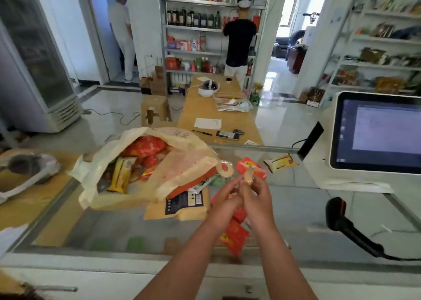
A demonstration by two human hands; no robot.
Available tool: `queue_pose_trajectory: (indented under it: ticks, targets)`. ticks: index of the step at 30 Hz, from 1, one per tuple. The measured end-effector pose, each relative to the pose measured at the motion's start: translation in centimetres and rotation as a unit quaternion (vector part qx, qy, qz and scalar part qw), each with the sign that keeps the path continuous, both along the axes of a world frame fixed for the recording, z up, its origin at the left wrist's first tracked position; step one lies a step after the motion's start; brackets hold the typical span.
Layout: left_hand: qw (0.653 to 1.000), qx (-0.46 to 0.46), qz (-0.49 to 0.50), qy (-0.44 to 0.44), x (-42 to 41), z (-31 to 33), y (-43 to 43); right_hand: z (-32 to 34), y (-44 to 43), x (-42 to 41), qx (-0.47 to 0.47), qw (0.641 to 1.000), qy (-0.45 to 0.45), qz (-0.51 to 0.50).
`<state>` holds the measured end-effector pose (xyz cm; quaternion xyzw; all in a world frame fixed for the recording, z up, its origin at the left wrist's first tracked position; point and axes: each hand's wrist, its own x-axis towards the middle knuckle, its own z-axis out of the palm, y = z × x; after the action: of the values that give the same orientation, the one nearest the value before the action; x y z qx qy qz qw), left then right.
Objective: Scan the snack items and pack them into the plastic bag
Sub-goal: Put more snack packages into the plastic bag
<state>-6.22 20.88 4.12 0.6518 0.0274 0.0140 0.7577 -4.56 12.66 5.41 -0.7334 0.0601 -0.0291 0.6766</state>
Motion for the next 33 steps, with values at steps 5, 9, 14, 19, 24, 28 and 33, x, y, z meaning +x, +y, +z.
queue_pose_trajectory:
  ticks: [5,9,14,19,24,28,33]
  targets:
    - [0.999,-0.026,0.042,0.022,-2.2,0.8,8.3,-0.4,7.0,-2.3,-0.003,1.000,0.008,0.010]
    - [0.990,-0.044,0.131,0.025,-2.7,2.1,12.3,-1.0,10.6,-2.5,-0.006,0.998,0.042,0.049]
    - [0.978,-0.060,0.195,-0.035,-2.2,5.2,14.1,-0.1,12.5,-1.0,-0.020,0.995,0.053,0.083]
    - [0.964,-0.106,0.245,0.003,0.1,7.5,14.3,0.8,12.9,1.8,0.001,0.988,0.067,0.142]
    - [0.946,-0.125,0.300,0.011,1.4,9.5,14.9,0.8,13.2,4.9,0.012,0.981,0.075,0.177]
    - [0.932,0.012,0.361,0.008,1.5,10.3,15.1,0.7,13.8,7.0,0.023,0.968,0.108,0.225]
    - [0.883,0.004,0.468,0.023,2.0,11.8,17.0,1.3,14.9,8.5,0.068,0.960,0.091,0.257]
